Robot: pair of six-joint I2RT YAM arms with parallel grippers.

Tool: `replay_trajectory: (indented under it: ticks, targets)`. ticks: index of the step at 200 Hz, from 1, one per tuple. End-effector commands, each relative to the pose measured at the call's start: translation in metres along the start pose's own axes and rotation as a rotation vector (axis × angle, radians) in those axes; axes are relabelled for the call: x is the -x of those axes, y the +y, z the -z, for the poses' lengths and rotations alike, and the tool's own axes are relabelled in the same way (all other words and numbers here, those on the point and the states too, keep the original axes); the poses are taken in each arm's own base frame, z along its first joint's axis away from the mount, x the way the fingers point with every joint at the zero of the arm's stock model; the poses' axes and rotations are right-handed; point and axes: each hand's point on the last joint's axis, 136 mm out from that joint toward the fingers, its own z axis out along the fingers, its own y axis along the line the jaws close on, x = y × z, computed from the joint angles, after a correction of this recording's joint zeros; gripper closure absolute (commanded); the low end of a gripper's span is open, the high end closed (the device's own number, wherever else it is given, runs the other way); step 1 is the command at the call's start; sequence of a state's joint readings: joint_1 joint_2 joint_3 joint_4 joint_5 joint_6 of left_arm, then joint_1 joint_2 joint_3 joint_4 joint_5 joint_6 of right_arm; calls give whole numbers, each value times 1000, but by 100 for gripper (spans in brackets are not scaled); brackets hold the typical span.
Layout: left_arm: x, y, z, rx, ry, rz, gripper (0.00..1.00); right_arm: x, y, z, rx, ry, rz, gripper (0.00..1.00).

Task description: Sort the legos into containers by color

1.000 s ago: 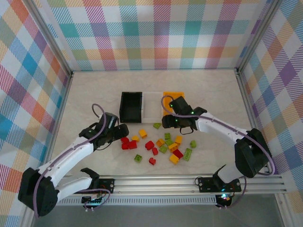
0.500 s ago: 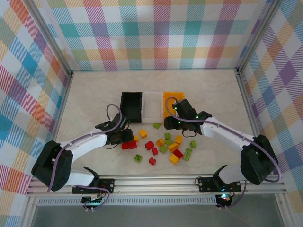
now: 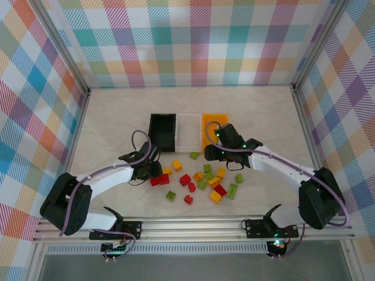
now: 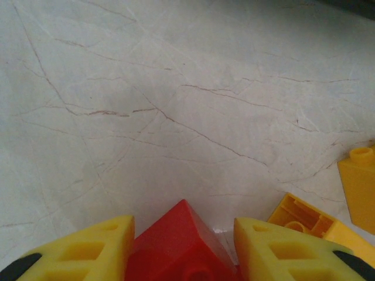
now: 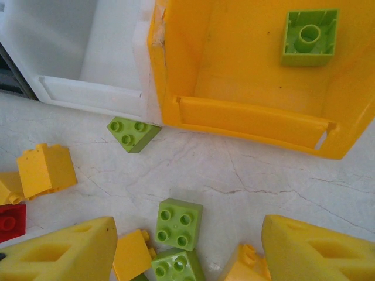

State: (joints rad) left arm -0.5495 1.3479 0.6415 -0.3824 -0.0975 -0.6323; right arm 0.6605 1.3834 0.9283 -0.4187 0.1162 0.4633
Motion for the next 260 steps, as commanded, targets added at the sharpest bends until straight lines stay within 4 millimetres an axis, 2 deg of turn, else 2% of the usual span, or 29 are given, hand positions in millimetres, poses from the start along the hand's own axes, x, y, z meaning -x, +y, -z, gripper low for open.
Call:
replay_trajectory:
  ticks: [1, 46, 98, 129, 159, 177, 208, 225, 260]
  targets:
    - [-8, 6, 2, 15, 5, -11, 63, 9, 1, 9, 2, -47, -18, 33]
    - [-3, 9, 15, 17, -23, -10, 73, 10, 0, 11, -2, -56, -26, 33]
    - [14, 6, 38, 18, -74, -20, 76, 13, -1, 14, -2, -68, -30, 34]
    - [42, -7, 62, -13, -140, -9, 77, 13, -1, 16, -1, -73, -32, 34]
    - [83, -25, 83, -54, -216, 15, 77, 11, -2, 16, 0, -73, -36, 33]
    - [109, -36, 87, -62, -259, 30, 78, 9, -3, 15, -2, -71, -39, 33]
    - [156, -45, 81, -25, -328, 53, 78, 6, -5, 15, -5, -68, -45, 33]
    - [177, -48, 68, 15, -337, 54, 78, 5, -6, 16, -6, -67, -45, 33]
    - [198, -55, 36, 48, -307, 70, 79, 2, -8, 19, -2, -70, -45, 33]
